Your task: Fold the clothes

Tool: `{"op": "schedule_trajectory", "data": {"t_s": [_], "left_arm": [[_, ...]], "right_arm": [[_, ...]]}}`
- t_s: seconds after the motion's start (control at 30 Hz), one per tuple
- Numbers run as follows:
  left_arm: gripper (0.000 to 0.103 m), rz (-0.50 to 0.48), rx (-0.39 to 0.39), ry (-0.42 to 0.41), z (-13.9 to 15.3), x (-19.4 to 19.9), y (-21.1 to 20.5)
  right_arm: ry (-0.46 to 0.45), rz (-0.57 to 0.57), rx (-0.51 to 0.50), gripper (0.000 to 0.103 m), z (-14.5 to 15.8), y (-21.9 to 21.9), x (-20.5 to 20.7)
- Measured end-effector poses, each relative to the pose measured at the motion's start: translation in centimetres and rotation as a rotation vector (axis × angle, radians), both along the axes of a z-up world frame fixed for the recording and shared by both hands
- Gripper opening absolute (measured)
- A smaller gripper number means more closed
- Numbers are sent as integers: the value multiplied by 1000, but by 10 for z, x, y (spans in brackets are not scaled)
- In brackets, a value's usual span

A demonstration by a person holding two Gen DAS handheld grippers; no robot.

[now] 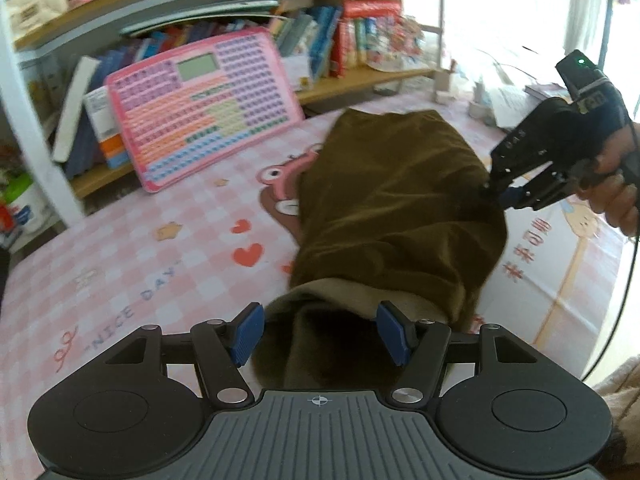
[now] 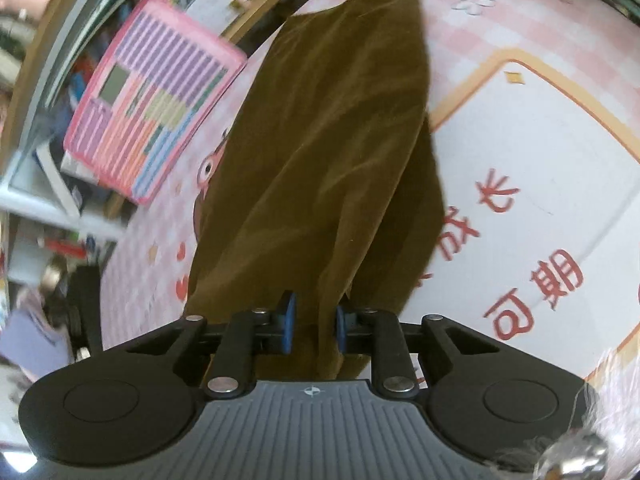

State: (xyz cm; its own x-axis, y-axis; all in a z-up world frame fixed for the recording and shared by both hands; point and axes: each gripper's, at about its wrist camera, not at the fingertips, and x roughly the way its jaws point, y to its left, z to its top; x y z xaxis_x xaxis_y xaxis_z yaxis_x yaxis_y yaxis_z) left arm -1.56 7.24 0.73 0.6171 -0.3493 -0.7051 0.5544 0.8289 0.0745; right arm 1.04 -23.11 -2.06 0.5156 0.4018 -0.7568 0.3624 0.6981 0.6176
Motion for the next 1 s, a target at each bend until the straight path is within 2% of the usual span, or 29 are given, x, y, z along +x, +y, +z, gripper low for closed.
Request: {"op": "schedule_trajectory", "data": {"t_s": [0.07,0.23,0.47,0.6,0.7,0.73,1.0], "left_arm": [[64,29,-19,-10,1,1,9],[64,101,-55,-34,3,3,26],[64,167,-71,-59,5,11,34],[64,205,-80,-73,6,15,38],[64,221,-77,-81,5,22,37],[64,219,-70,-83,3,27,35],[64,200,-11,-97,-11,66,16]], "right_arm": [[-38,14,8,5,11,6,5],[-201,69,85,5,57,26,37],[-281,150,3,5,73,59,105],[-322,196,-48,21,81,77,144],[-352,230,-87,40,87,91,173],[-362,241,-100,41,89,95,183],[-257,202,-273,41,50,65,109]]}}
